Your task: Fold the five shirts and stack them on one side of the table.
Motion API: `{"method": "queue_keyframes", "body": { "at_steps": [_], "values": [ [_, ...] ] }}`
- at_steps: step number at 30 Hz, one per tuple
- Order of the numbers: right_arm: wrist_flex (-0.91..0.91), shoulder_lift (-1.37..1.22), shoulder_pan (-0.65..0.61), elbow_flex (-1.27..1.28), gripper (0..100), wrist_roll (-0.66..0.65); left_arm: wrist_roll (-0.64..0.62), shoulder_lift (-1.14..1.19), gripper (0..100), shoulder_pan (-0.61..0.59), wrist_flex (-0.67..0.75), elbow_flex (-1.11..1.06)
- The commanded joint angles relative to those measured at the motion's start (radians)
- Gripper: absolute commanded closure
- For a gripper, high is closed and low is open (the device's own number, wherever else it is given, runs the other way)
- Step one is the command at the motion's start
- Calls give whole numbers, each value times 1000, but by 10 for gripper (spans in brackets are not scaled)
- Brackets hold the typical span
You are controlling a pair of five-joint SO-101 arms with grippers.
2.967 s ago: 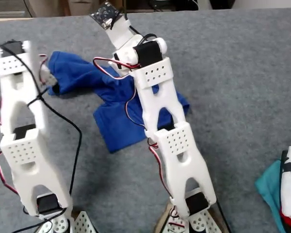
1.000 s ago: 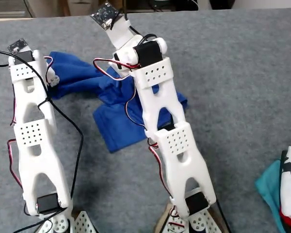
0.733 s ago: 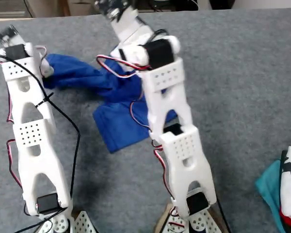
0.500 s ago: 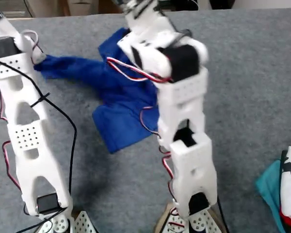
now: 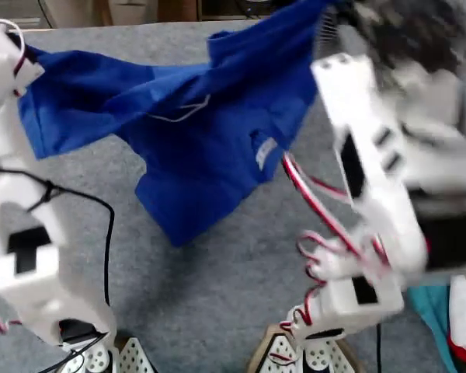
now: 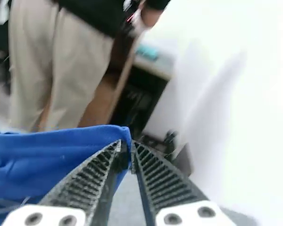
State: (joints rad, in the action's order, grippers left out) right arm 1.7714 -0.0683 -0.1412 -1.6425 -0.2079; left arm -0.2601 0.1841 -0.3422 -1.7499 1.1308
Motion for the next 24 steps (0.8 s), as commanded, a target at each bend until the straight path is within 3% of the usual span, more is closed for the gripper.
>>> {"method": "queue_keyframes", "body": {
  "at_steps": [1, 9, 15, 24],
  "values": [
    [6, 117, 65, -24, 993, -8, -3, -245, 981, 9, -11, -193],
    [8, 308, 128, -19, 993, -8, 3, -661, 981, 8, -11, -643],
    [9, 346, 128, -18, 993, -8, 5, -814, 981, 0, -11, -976],
    [6, 346, 122, 222, 994, 2, 57, -880, 981, -2, -11, -1126]
  ]
}}
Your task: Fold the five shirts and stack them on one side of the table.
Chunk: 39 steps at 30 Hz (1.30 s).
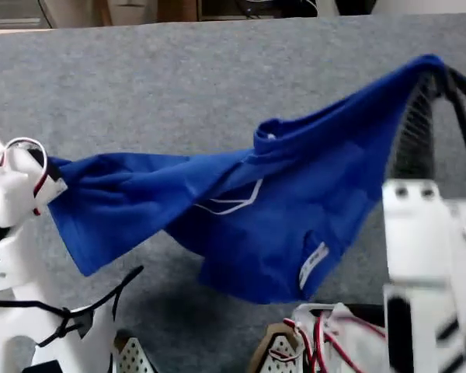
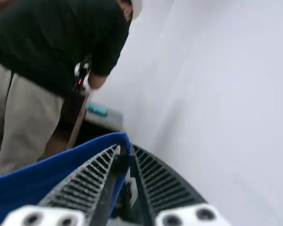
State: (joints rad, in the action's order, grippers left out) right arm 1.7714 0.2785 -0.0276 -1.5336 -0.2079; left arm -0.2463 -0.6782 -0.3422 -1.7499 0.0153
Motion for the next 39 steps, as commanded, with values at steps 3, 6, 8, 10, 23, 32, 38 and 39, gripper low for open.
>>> {"method": "queue_keyframes", "body": {
  "at_steps": [3, 6, 8, 10, 23, 32, 38, 39],
  "values": [
    [3, -1, 7, 262, 994, 2, 110, -18, 979, -2, -8, -61],
    [3, 1, -31, 374, 994, 2, 158, -18, 974, -2, 18, -152],
    [3, 4, -59, 426, 994, 2, 161, -18, 927, -2, 64, -227],
    [2, -1, -87, 455, 994, 2, 135, -18, 843, -21, 118, -292],
    [-178, -1, -117, 851, 994, -8, 135, -16, 714, -100, 238, -407],
    [-437, 7, -96, 1213, 994, -5, 351, -27, 714, 443, 28, -402],
    [-523, 7, 4, 1330, 994, 0, 578, -21, 715, 729, 0, -470],
    [-525, 7, 21, 1339, 994, 0, 597, -19, 715, 753, 14, -485]
  ]
}}
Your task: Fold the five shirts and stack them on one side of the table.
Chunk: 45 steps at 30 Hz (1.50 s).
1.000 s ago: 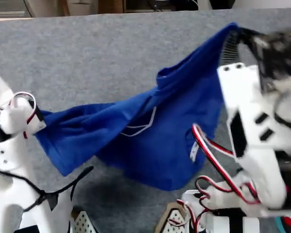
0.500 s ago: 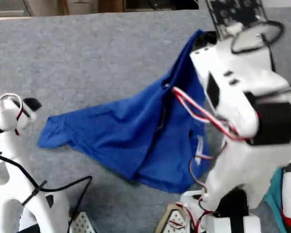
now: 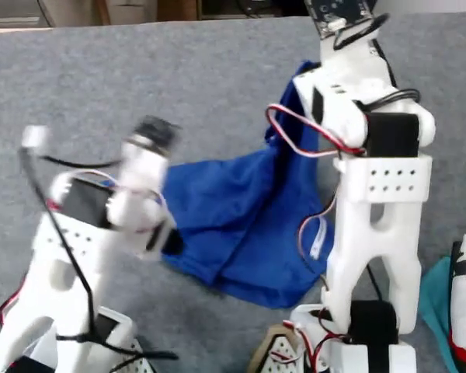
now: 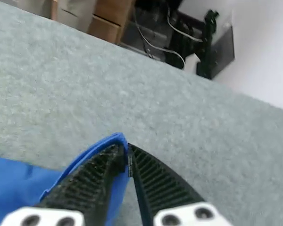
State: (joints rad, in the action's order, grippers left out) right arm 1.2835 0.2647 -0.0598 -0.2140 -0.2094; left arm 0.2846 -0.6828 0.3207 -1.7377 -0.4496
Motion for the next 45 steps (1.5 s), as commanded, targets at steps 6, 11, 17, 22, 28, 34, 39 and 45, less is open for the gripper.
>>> {"method": "queue_keyframes", "body": {
  "at_steps": [6, 11, 17, 22, 28, 34, 39, 45],
  "values": [
    [-29, 21, 136, 42, 994, 3, 61, -22, 715, 221, 267, -244],
    [-35, 21, 151, 68, 994, 3, -20, -24, 715, 308, 482, -414],
    [-35, 21, 151, 67, 994, 3, -72, -24, 715, 324, 678, -526],
    [-37, 16, 148, 67, 994, 3, -69, -24, 715, 318, 747, -612],
    [-37, 15, 145, 62, 994, 3, -66, -24, 761, 318, 813, -661],
    [-37, 18, 145, 65, 994, 3, -66, -19, 804, 318, 827, -666],
    [-37, 21, 150, 65, 994, 3, -66, -21, 804, 318, 825, -666],
    [-29, 21, 150, 65, 994, 3, -72, -21, 809, 325, 819, -666]
  ]
}}
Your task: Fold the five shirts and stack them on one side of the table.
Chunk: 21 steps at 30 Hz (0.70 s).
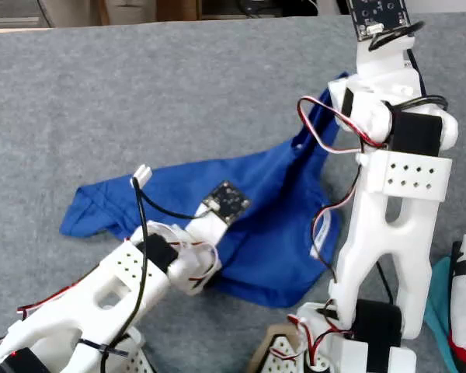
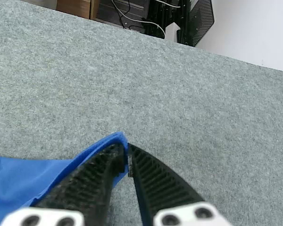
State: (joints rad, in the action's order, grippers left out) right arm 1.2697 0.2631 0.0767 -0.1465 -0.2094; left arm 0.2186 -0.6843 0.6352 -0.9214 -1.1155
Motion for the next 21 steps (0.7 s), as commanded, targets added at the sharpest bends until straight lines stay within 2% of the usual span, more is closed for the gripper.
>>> {"method": "queue_keyframes", "body": {
  "at_steps": [1, 4, 11, 21],
  "values": [
    [-15, 22, 13, -2, 994, 3, -5, -19, 823, 12, 3, 0],
    [-15, 22, 13, -1, 994, 3, -3, -18, 853, 14, 2, 0],
    [-15, 22, 13, -1, 994, 3, -8, -13, 755, 12, 0, -2],
    [-15, 22, 13, -1, 994, 3, -3, -12, 750, 14, -28, 0]
  ]
}}
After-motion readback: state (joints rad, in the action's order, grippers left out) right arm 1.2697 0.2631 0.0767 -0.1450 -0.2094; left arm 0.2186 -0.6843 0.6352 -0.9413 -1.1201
